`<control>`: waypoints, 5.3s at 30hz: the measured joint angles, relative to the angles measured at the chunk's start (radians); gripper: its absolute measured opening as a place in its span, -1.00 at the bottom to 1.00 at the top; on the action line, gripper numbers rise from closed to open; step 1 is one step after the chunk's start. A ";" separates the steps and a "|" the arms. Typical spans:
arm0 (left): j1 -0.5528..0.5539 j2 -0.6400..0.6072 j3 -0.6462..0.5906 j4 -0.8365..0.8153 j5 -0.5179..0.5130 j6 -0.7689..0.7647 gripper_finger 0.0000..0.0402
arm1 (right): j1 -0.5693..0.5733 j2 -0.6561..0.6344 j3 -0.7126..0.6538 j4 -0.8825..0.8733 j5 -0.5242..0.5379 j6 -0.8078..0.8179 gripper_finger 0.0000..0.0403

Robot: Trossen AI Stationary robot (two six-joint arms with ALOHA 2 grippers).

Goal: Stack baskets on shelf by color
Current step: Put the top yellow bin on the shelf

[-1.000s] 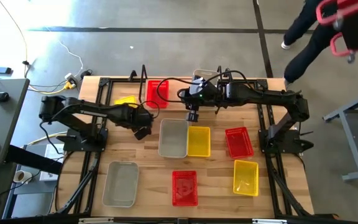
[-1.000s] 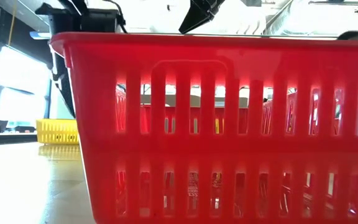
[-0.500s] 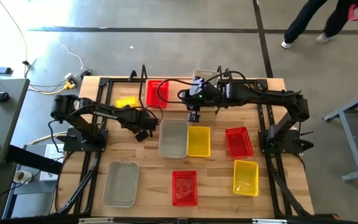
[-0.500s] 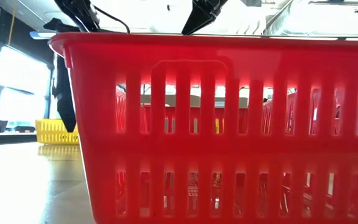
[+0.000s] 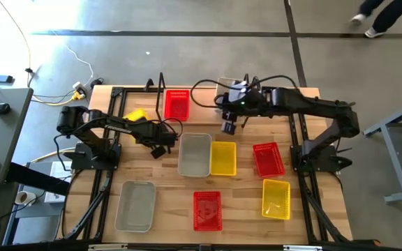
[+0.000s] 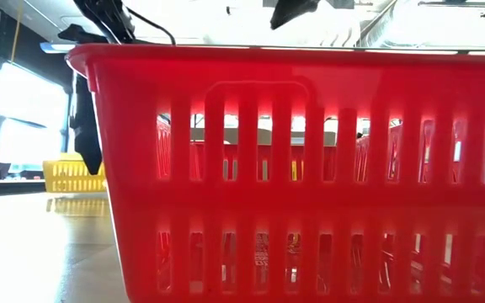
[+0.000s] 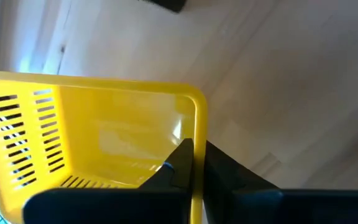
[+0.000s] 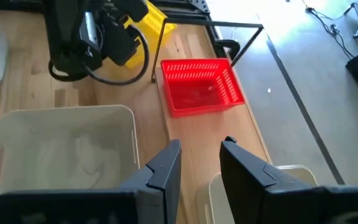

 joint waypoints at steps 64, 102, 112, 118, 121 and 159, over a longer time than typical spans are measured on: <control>-0.028 -0.188 0.471 0.428 -0.092 0.655 -0.97 | 0.006 -0.047 0.000 0.026 0.424 0.124 -0.51; 0.071 0.191 0.470 0.581 -0.001 0.739 -0.97 | 0.006 -0.046 0.000 -0.109 0.411 0.222 -0.51; 0.115 0.194 0.481 0.598 0.117 0.763 -0.97 | 0.006 -0.046 0.000 -0.109 0.409 0.230 -0.51; 0.117 0.198 0.481 0.548 0.128 0.767 -0.97 | 0.006 -0.046 0.000 -0.109 0.409 0.230 -0.51; 0.119 0.210 0.481 0.542 0.132 0.777 -0.97 | 0.006 -0.046 0.000 -0.109 0.409 0.230 -0.51; 0.141 0.221 0.481 0.513 0.228 0.820 -0.97 | 0.007 -0.046 0.000 -0.105 0.374 0.231 -0.51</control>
